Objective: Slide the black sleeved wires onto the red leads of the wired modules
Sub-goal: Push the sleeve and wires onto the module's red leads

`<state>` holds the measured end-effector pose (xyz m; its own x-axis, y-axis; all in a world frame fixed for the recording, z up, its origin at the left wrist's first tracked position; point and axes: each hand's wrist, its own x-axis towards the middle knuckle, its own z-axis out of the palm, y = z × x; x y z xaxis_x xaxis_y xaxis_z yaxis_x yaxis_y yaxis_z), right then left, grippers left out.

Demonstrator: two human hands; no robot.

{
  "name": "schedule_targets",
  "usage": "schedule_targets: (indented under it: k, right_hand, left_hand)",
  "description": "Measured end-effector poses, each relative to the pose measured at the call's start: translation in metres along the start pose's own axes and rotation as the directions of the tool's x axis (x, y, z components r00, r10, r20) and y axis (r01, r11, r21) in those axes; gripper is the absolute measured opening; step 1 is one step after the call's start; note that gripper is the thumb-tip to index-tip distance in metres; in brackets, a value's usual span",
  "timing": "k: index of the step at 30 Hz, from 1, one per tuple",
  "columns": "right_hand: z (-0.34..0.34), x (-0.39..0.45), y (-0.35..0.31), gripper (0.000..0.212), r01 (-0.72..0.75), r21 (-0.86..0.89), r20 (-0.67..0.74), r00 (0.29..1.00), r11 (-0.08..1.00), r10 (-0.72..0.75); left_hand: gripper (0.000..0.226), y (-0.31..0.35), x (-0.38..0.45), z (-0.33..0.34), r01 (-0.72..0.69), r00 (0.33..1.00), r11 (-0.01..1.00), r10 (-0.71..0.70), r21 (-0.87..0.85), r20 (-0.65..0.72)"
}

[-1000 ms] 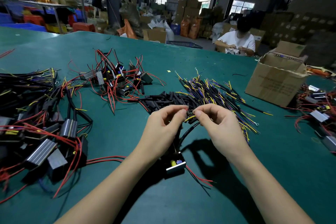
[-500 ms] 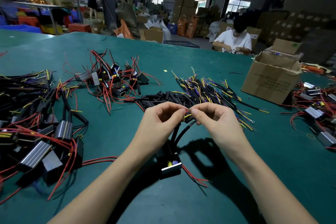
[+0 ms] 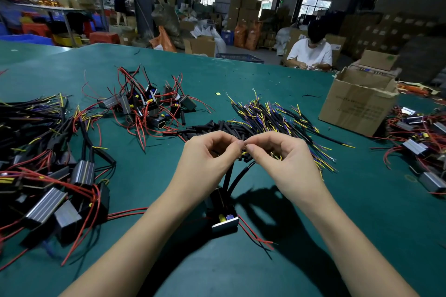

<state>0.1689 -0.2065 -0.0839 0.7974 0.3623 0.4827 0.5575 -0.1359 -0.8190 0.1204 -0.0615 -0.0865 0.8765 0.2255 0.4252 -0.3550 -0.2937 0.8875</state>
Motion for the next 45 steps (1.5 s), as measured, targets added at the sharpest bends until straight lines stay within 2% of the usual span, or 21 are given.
schedule_targets:
  k: [7, 10, 12, 14, 16, 17, 19, 20, 21, 22, 23, 25, 26, 28, 30, 33, 38, 42, 45]
  right_hand:
    - [-0.002, 0.001, 0.002, 0.012, 0.061, -0.060, 0.018, 0.998, 0.996, -0.060]
    - [-0.003, 0.001, -0.002, 0.012, 0.176, -0.166, 0.024, 0.984, 0.970, -0.174]
    - [-0.003, 0.001, -0.005, 0.011, 0.289, -0.272, 0.052, 0.957, 0.918, -0.286]
    - [-0.004, 0.001, -0.005, 0.008, 0.416, -0.468, 0.114, 0.903, 0.780, -0.414]
    - [-0.006, 0.003, -0.004, 0.009, 0.530, -0.630, 0.196, 0.816, 0.568, -0.543]
    - [-0.005, 0.004, -0.004, 0.012, 0.569, -0.682, 0.236, 0.765, 0.459, -0.599]
    - [-0.004, 0.005, -0.005, 0.018, 0.609, -0.750, 0.315, 0.672, 0.258, -0.670]
    - [-0.003, 0.005, -0.005, 0.020, 0.615, -0.766, 0.352, 0.645, 0.187, -0.678]
    - [-0.004, 0.005, -0.006, 0.020, 0.619, -0.771, 0.381, 0.636, 0.149, -0.672]
    - [-0.005, 0.006, -0.006, 0.020, 0.623, -0.766, 0.392, 0.650, 0.160, -0.651]
    - [-0.008, 0.006, -0.006, 0.018, 0.618, -0.752, 0.382, 0.693, 0.229, -0.612]
    - [-0.014, 0.007, -0.008, 0.010, 0.527, -0.693, 0.311, 0.834, 0.491, -0.456]
    - [-0.016, 0.008, -0.009, 0.008, 0.438, -0.647, 0.265, 0.897, 0.624, -0.354]
    - [-0.020, 0.009, -0.011, 0.010, 0.241, -0.519, 0.196, 0.967, 0.820, -0.161]
    - [-0.019, 0.009, -0.013, 0.014, 0.079, -0.377, 0.165, 0.986, 0.923, -0.017]
    - [-0.019, 0.011, -0.016, 0.016, -0.048, -0.260, 0.172, 0.980, 0.964, 0.095]
    - [-0.019, 0.015, -0.014, 0.014, -0.129, -0.203, 0.201, 0.965, 0.971, 0.170]
    - [-0.016, 0.014, -0.013, 0.011, -0.037, -0.318, 0.207, 0.972, 0.947, 0.107]
    - [-0.014, 0.011, -0.013, 0.009, 0.098, -0.447, 0.196, 0.981, 0.889, -0.010]
  left_hand:
    - [0.016, 0.001, 0.003, -0.006, -0.034, 0.995, 0.995, 0.025, 0.097, 0.094]
    - [0.018, 0.002, 0.006, -0.010, 0.019, 0.990, 0.994, -0.033, 0.106, 0.138]
    - [0.020, 0.003, 0.008, -0.013, 0.103, 0.980, 0.992, -0.113, 0.071, 0.166]
    - [0.022, 0.004, 0.009, -0.014, 0.223, 0.955, 0.973, -0.229, 0.051, 0.186]
    - [0.027, 0.004, 0.011, -0.014, 0.358, 0.908, 0.933, -0.358, 0.044, 0.217]
    - [0.027, 0.004, 0.011, -0.014, 0.440, 0.869, 0.898, -0.428, 0.011, 0.248]
    - [0.020, 0.005, 0.012, -0.016, 0.643, 0.734, 0.758, -0.568, -0.110, 0.372]
    - [0.015, 0.005, 0.012, -0.017, 0.720, 0.666, 0.673, -0.604, -0.168, 0.438]
    - [0.012, 0.006, 0.011, -0.019, 0.758, 0.629, 0.620, -0.612, -0.203, 0.479]
    - [0.012, 0.006, 0.011, -0.019, 0.755, 0.632, 0.622, -0.605, -0.208, 0.485]
    - [0.014, 0.004, 0.011, -0.018, 0.695, 0.686, 0.701, -0.580, -0.161, 0.439]
    - [0.016, 0.003, 0.009, -0.012, 0.394, 0.886, 0.919, -0.383, 0.008, 0.261]
    - [0.012, 0.003, 0.007, -0.009, 0.219, 0.954, 0.972, -0.232, 0.085, 0.191]
    - [0.002, 0.004, 0.003, -0.004, -0.071, 0.989, 0.964, 0.035, 0.257, 0.141]
    - [0.005, 0.005, -0.001, -0.003, -0.270, 0.961, 0.862, 0.214, 0.429, 0.175]
    - [0.007, 0.007, -0.003, -0.004, -0.379, 0.925, 0.735, 0.307, 0.562, 0.222]
    - [0.006, 0.008, -0.003, -0.003, -0.439, 0.892, 0.619, 0.385, 0.651, 0.236]
    - [0.007, 0.004, -0.001, -0.001, -0.412, 0.908, 0.626, 0.345, 0.662, 0.239]
    - [0.011, -0.001, 0.000, -0.002, -0.345, 0.939, 0.713, 0.272, 0.610, 0.213]
